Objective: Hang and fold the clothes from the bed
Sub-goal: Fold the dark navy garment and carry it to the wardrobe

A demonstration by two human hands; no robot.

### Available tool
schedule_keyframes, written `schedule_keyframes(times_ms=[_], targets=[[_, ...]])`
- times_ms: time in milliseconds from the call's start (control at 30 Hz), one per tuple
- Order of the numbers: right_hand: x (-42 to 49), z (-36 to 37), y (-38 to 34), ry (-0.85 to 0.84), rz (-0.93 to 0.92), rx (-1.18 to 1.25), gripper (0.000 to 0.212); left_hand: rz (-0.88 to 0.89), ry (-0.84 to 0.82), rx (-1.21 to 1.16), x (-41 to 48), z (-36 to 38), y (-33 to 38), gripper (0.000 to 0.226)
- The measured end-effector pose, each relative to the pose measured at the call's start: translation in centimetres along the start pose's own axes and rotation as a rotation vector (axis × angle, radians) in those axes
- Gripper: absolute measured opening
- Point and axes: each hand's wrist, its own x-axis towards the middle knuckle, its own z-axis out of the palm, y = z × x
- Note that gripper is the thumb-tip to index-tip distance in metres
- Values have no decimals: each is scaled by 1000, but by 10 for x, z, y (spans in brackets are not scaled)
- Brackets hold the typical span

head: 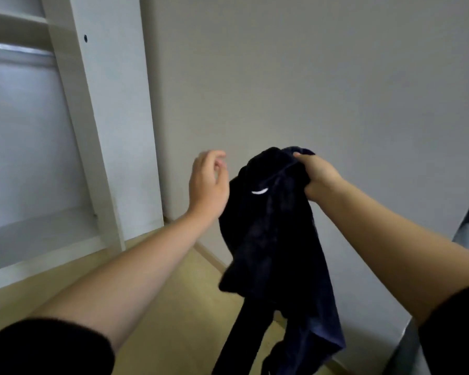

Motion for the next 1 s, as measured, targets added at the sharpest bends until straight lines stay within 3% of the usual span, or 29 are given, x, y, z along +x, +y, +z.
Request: schedule_keyframes(times_ms=[33,100,167,200,267,333,367,500,600,767,833,900,933,1000], targets=[[1,5,-5,0,-2,11,39,118,-51,-65,-21,2,1,33],[-1,12,-15,2,-16,35,40,191,-278,-83,-68,13,-3,54],[-3,17,-22,-7,-28,75,38,59,-442,-26,-96,24,-11,89],[-6,17,-24,-19,-31,90,37,-59,-462,-23,-100,29,-15,95],[-10,14,-25,-55,-39,83,36,-277,-474,-100,-90,36,-20,75],[-11,6,-21,-53,-59,-4,39,-376,-524,-208,-73,42,-17,22],[-11,0,-19,-40,-71,-79,39,-419,-532,-291,-65,44,-11,13],[-17,-27,-11,-71,-120,-596,33,-813,-406,-673,-30,50,14,6],[-30,-37,-8,-183,-263,-722,41,-1123,-288,-693,-2,61,21,7],[-60,-29,8,-506,-307,-940,70,-1156,-492,-672,13,71,32,21],[-58,-27,19,-439,-427,-1025,53,-1147,-525,-701,17,70,35,17],[-54,-26,25,-258,-515,-1010,26,-1151,-578,-720,22,63,35,20],[-50,-26,25,-188,-498,-936,17,-1143,-625,-706,25,56,33,24],[-41,-28,21,-120,-372,-691,20,-1088,-737,-654,34,40,27,31]])
